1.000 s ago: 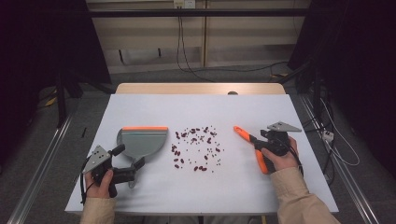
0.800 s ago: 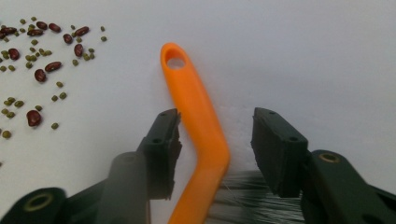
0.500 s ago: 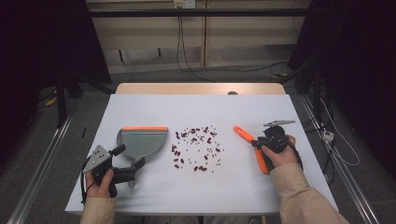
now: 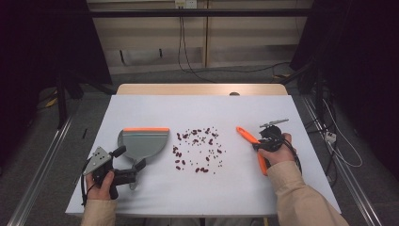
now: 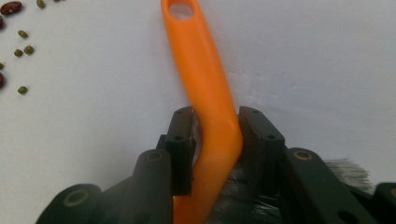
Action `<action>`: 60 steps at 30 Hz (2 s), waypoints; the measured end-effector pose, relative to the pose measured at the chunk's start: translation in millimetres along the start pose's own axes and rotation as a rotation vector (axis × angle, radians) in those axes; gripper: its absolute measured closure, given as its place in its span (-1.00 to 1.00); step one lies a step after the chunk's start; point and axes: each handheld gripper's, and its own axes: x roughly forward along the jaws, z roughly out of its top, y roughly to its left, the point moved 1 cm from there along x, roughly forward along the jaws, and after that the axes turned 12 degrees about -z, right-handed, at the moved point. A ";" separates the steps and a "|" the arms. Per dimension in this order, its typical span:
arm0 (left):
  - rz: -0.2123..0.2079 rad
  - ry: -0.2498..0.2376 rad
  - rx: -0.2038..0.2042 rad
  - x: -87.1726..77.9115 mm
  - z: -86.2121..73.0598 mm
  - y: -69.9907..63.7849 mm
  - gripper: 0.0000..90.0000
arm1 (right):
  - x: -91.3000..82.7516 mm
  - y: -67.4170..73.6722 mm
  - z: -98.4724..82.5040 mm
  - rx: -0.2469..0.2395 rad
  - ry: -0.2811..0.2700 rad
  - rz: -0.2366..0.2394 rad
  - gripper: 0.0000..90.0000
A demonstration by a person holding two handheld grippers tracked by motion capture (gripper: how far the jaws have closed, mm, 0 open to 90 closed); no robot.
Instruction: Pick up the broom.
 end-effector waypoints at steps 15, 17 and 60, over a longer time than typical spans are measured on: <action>0.007 0.004 0.010 2.6 1.1 -2.0 -0.93 | 2.5 0.0 3.9 0.030 0.038 -0.001 0.52; 0.001 0.009 0.017 3.0 1.6 -3.8 -0.93 | 2.2 0.3 3.4 0.038 0.037 -0.004 0.52; -0.066 0.013 0.096 23.7 38.5 -28.6 -0.93 | -68.6 -17.2 7.2 0.254 -0.435 0.217 0.58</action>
